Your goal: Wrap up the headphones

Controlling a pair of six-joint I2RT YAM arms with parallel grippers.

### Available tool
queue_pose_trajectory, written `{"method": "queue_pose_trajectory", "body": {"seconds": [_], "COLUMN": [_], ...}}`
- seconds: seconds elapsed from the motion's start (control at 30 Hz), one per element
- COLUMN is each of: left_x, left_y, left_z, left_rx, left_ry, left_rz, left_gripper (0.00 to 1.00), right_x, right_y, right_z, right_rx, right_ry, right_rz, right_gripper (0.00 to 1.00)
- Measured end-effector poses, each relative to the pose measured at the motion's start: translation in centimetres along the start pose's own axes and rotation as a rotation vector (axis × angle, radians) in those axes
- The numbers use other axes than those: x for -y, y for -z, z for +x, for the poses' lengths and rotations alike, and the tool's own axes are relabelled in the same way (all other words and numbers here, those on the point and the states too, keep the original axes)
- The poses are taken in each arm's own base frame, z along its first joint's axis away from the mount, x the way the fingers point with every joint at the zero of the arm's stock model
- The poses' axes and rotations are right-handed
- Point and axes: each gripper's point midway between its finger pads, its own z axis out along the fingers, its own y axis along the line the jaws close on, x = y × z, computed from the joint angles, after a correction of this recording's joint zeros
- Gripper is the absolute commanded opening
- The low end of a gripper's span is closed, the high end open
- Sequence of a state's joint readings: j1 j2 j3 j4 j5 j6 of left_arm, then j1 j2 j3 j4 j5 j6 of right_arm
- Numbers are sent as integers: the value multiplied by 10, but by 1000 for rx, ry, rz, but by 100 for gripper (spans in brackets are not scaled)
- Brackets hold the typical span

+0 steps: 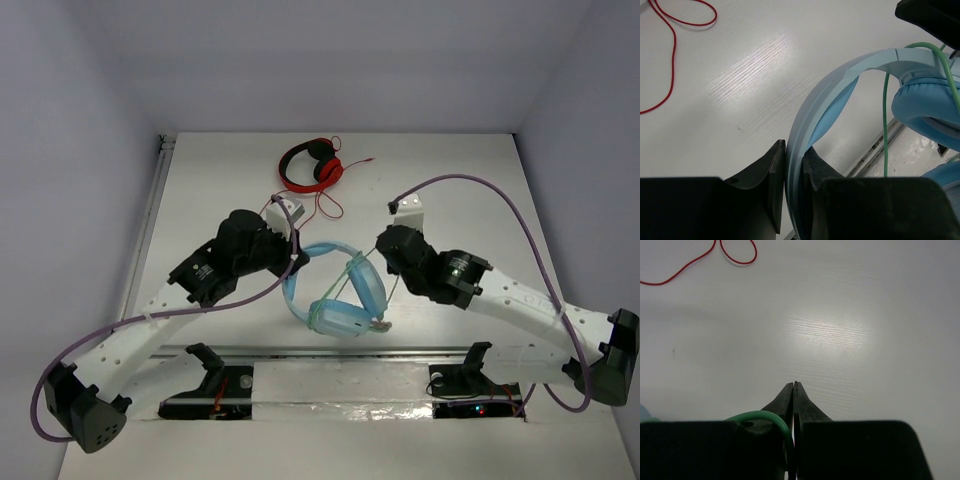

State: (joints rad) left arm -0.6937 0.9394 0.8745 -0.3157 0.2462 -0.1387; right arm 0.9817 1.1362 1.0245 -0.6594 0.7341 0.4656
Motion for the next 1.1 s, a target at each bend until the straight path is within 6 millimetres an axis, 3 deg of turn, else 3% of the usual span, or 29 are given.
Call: {"method": "queue_pose_trajectory", "body": {"seconds": [0.3,0.53,0.67,0.8,0.93,1.0,1.1], "left_x": [-8,-7,-4,1,4,4,4], "left_y": [1,6,10,10,11,13,14], "left_z": [-13,-20,-29,-34,-39,-46,-59], "left_rx": [46,47,68,84,98,114,147], "left_ry": [17,-6,-10,-3,16,28,48], "left_rz": [12,29,45,76,86,83,79], "left_gripper": [0,0,0,0,0,0,0], "right_x": [18,43,42,22,3,-5,-20], "right_y": [-11,-9,-13,-28,-39,-36,-26], "right_z": [-14,-56,-62,-41,6,25,34], "right_rx": [23,102,113,82,14,-9,10], "right_ry": [-79,-168,-189,-204,-217,-234,-295], "right_rz": [48,131,125,36,-80,-154,-287], "right_gripper": [17,20,20,16,15,15,19]}}
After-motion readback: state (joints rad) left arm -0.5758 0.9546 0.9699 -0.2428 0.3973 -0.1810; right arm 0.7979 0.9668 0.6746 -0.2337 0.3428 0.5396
